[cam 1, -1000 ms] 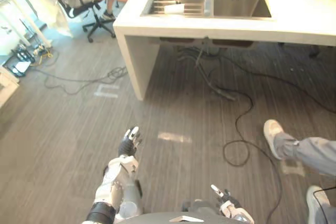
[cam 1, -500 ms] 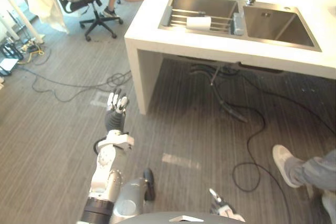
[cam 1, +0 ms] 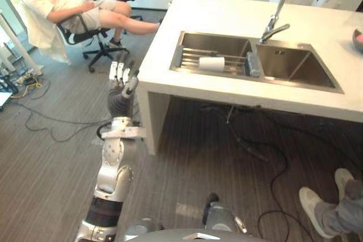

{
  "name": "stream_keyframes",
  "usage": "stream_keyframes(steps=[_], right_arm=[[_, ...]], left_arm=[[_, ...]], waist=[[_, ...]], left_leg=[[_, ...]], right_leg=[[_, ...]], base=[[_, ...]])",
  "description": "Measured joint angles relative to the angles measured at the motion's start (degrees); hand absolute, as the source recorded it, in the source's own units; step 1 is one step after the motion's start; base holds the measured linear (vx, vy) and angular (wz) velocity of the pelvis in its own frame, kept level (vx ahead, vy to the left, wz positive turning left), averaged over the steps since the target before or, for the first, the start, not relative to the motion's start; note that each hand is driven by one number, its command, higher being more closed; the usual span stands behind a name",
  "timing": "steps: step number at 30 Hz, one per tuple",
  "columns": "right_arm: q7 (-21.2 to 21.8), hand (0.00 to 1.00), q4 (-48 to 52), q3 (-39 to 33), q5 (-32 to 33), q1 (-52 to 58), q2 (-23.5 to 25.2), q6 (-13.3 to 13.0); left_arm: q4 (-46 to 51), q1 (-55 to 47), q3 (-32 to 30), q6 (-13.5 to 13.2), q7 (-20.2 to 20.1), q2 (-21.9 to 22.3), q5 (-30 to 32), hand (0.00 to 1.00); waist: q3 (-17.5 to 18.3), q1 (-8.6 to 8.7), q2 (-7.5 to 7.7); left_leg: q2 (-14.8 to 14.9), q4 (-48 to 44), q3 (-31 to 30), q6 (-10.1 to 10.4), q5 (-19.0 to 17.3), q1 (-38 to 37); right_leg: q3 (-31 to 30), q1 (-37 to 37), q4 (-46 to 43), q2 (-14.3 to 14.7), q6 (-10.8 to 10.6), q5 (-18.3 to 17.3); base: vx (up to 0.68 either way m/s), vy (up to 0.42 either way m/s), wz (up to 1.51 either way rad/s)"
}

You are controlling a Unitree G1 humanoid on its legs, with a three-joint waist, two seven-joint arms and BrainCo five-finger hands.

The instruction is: Walk over to the sink, pick up the cup, carry it to the dishwasher, place the cup inside the dishwasher, then close the dishwasher door

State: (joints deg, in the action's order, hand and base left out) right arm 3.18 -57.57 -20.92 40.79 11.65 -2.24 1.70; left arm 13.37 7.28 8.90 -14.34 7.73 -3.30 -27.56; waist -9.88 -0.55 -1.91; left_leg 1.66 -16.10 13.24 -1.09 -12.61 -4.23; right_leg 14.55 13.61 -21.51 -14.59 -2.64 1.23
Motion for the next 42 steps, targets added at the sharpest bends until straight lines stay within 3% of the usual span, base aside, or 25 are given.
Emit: stream_keyframes(steps=[1, 2, 3, 4, 14, 17, 20, 21, 22, 23, 24, 25, 26, 27, 29, 31, 33, 34, 35, 36, 38, 39, 41, 42], right_arm=[[0.57, 0.0, -0.46, 0.08, 0.13, 0.34, 0.18, 0.28], [1.52, 0.0, -1.48, 0.15, 0.27, 0.98, 0.89, 0.79], [1.69, 0.0, -2.06, 0.14, 0.19, 1.2, 1.28, 0.86], [6.4, 0.0, -1.9, 0.49, -0.74, 2.23, 1.69, 2.49], [6.33, 0.0, -1.88, 0.51, -0.52, 2.21, 1.67, 2.54], [6.74, 0.0, -1.79, 0.66, 0.57, 2.18, 1.74, 2.57], [7.09, 0.0, -1.7, 0.69, -0.11, 2.44, 1.22, 2.15], [7.69, 0.0, -1.69, 0.78, -0.71, 2.57, 0.49, 2.06], [8.14, 0.0, -1.77, 2.39, -0.62, 2.93, -0.43, 2.07], [8.37, 0.0, -1.82, 3.0, -0.59, 2.43, -0.77, 2.05], [8.39, 0.0, -1.65, 3.49, -0.5, 1.73, -2.05, 2.34], [8.24, 0.0, -1.66, 3.99, -0.42, 1.72, -3.8, 2.56], [8.36, 0.0, -1.57, 4.03, -0.24, 1.79, -4.26, 2.52], [8.46, 0.0, -1.29, 3.95, -0.03, 1.68, -5.39, 2.51], [8.39, 0.0, 0.24, 3.79, 0.46, 1.62, -5.78, 2.57], [8.36, 0.0, 0.69, 3.73, 0.48, 0.79, -5.93, 2.6], [8.33, 0.0, 3.0, 4.0, 0.22, -0.68, -5.11, 3.17], [8.32, 0.0, 2.96, 3.94, -0.28, -0.91, -4.86, 3.31], [7.88, 0.0, 3.03, 3.88, -0.68, -1.82, -4.82, 3.63], [7.61, 0.0, 2.68, 3.82, -0.7, -2.1, -4.69, 3.74], [6.1, 0.0, 2.6, 2.49, -0.56, -1.82, -2.56, 3.43], [5.07, 0.0, 2.56, 1.94, 0.63, -2.1, -1.6, 3.46], [4.9, 0.0, 2.56, 0.89, 1.65, -1.98, -0.28, 3.32], [4.77, 0.0, 2.52, -0.15, 1.59, -1.88, 0.13, 2.9]], left_arm=[[0.09, 0.0, 0.02, -0.04, -0.4, -0.17, -0.44, 0.0], [0.19, -0.01, 0.26, 0.01, -1.03, -0.13, -1.59, 0.0], [0.16, -0.07, 0.35, 0.12, -1.21, -0.06, -1.68, 0.0], [-1.17, -0.85, 3.08, 4.48, -2.95, 3.91, 0.28, 0.0], [-3.42, -0.73, 4.58, 5.11, -2.33, 4.49, 0.28, 0.0], [-5.49, -0.82, 6.13, 6.74, -0.66, 4.59, 0.29, 0.0], [-5.53, -0.73, 7.53, 6.63, 1.2, 4.71, 2.59, 0.0], [-5.54, -0.85, 7.96, 6.72, 2.64, 4.73, 2.99, 0.0], [-5.4, -1.14, 7.71, 7.07, 3.72, 4.93, 2.91, 0.0], [-5.16, -0.64, 7.07, 7.24, 4.08, 5.07, 2.81, 0.0], [-4.96, -1.24, 5.85, 7.21, 4.78, 5.55, 1.83, 0.0], [-4.94, -2.37, 4.16, 7.22, 4.81, 5.69, 0.63, 0.0], [-4.94, -2.99, 3.31, 7.22, 4.78, 5.74, 0.59, 0.0], [-4.82, -3.78, 1.59, 7.09, 4.47, 5.48, 0.6, 0.0], [-4.2, -4.21, 0.81, 7.01, 2.72, 5.33, 0.59, 0.0], [-0.51, -4.61, 0.97, 6.93, 0.48, 5.41, 0.54, 0.0], [4.41, -4.63, 0.94, 6.69, -1.05, 5.22, 0.49, 0.0], [5.82, -4.63, 1.16, 6.48, -1.22, 5.14, 0.63, 0.0], [6.94, -4.48, 1.52, 5.98, -1.51, 4.92, 0.79, 0.0], [7.02, -4.59, 1.51, 5.74, -1.66, 4.92, 0.78, 0.0], [6.79, -4.61, 2.22, 5.79, -1.79, 4.66, 0.72, 0.0], [6.83, -4.66, 2.88, 5.78, -1.73, 4.3, 0.69, 0.0], [6.74, -4.7, 3.07, 5.82, -1.3, 3.8, 0.73, 0.0], [7.02, -4.69, 3.38, 5.81, -0.51, 3.83, 0.79, 0.0]], waist=[[0.32, -0.01, 0.56], [0.71, -0.07, 1.86], [0.97, -0.14, 2.62], [4.21, -1.12, 4.08], [4.26, -0.73, 3.9], [4.85, 0.42, 3.18], [6.91, 1.07, 2.71], [7.65, 1.27, 1.67], [9.03, 1.41, 1.2], [8.15, 1.43, 0.7], [7.12, 1.43, -0.39], [6.22, 0.56, -1.66], [5.75, 0.32, -2.28], [5.31, -0.03, -4.0], [5.27, -0.02, -4.23], [5.22, -0.92, -3.64], [5.03, -1.61, -2.58], [5.12, -1.93, -2.32], [5.27, -2.51, -2.5], [5.39, -2.48, -2.62], [6.39, -2.29, -0.92], [6.17, -2.57, 0.92], [6.34, -2.73, 2.83], [6.39, -2.65, 3.18]], left_leg=[[0.17, -0.43, -0.55, 0.63, -0.6, -0.04], [0.51, -1.87, -2.09, 1.96, -1.98, 0.14], [0.61, -2.54, -2.77, 2.72, -2.69, 0.34], [3.41, 2.28, -2.39, 5.27, -0.65, -1.77], [3.11, 3.16, -2.39, 5.15, -0.62, -3.07], [2.79, 5.26, -2.32, 4.61, -1.2, -5.15], [3.53, 5.71, -2.78, 4.78, -1.8, -4.78], [4.5, 6.87, -2.97, 4.73, -1.9, -4.75], [5.89, 5.07, -1.61, 4.5, -1.13, -4.86], [7.25, -3.48, -1.33, 4.35, -1.56, -2.14], [10.27, -21.34, -1.55, 2.09, 0.6, 6.47], [12.41, -33.56, -4.44, 1.89, 7.79, 11.87], [13.24, -38.12, -5.84, 2.29, 11.95, 13.83], [14.15, -45.92, -8.12, 3.64, 15.49, 16.91], [13.24, -49.44, -8.18, 3.44, 11.11, 19.36], [11.68, -42.12, -5.14, 3.95, 6.43, 19.95], [8.13, -26.31, -3.71, 4.45, 4.57, 18.99], [6.52, -19.32, -3.97, 4.46, 5.29, 18.32], [5.18, -9.78, -3.98, 4.57, 14.34, 16.47], [5.12, -9.2, -3.81, 3.74, 12.97, 15.93], [3.04, -5.22, -3.78, 3.07, 8.34, 13.2], [1.41, -3.68, -2.5, 1.78, 6.76, 12.29], [-0.29, -2.55, -1.76, 1.0, 5.72, 10.94], [-0.89, -1.91, -1.26, 0.91, 4.83, 9.42]], right_leg=[[-0.41, -0.26, -0.84, 0.03, 0.31, 0.8], [-1.51, -1.87, -2.24, 0.51, 0.99, 3.78], [-1.61, -2.99, -1.88, 0.82, 0.59, 3.93], [1.86, -9.57, 9.69, 4.89, -0.13, 0.34], [1.61, -9.8, 8.41, 4.44, -0.22, -0.3], [1.76, -9.35, 4.54, 3.28, -0.12, -3.16], [2.24, -7.24, 0.17, 3.07, -0.01, -7.24], [3.08, -7.09, 0.2, 4.21, -0.18, -8.37], [3.94, -7.63, 1.59, 5.48, 0.7, -9.49], [4.44, -8.0, 1.28, 5.92, 1.47, -10.25], [5.1, -8.88, 0.71, 6.72, 2.34, -11.4], [4.43, -11.34, 1.09, 7.76, 3.3, -12.01], [3.87, -12.84, 1.56, 8.36, 3.52, -12.21], [3.62, -15.86, 2.15, 9.22, 4.28, -13.14], [3.12, -19.93, 3.76, 9.18, 4.23, -14.18], [1.47, -22.56, 6.36, 8.63, 4.03, -14.08], [-0.74, -23.73, 8.0, 7.36, 3.54, -13.78], [-1.77, -23.75, 8.1, 6.82, 3.24, -13.82], [-3.2, -23.91, 8.06, 6.51, 0.42, -15.27], [-3.7, -23.99, 7.94, 6.52, -0.92, -15.92], [-3.99, -23.8, 7.22, 4.32, -2.31, -17.33], [-4.29, -23.75, 6.54, 2.66, -2.81, -17.66], [-4.2, -23.07, 3.81, 0.82, -2.92, -17.34], [-4.18, -20.76, -2.3, -0.45, -2.83, -16.98]], base=[[0.35, -0.384, 0.45], [0.31, -0.366, 0.44], [0.25, -0.307, 0.38], [0.07, -0.082, 0.13], [0.0, 0.0, 0.0], [0.0, -0.023, 0.08], [0.07, -0.091, 0.12], [0.23, -0.166, 0.17], [0.26, -0.144, 0.25], [0.25, -0.197, 0.27], [0.22, -0.177, 0.04], [0.25, -0.174, -0.15], [0.35, -0.078, -0.43], [0.3, -0.012, -0.34], [0.34, -0.044, -0.32], [0.33, -0.014, -0.46], [0.33, 0.072, -0.56], [0.29, 0.124, -0.66], [0.26, 0.172, -0.59], [0.27, 0.201, -0.37], [0.26, 0.226, -0.06], [0.27, 0.233, -0.15], [0.23, 0.19, -0.18], [0.17, 0.151, -0.18]])
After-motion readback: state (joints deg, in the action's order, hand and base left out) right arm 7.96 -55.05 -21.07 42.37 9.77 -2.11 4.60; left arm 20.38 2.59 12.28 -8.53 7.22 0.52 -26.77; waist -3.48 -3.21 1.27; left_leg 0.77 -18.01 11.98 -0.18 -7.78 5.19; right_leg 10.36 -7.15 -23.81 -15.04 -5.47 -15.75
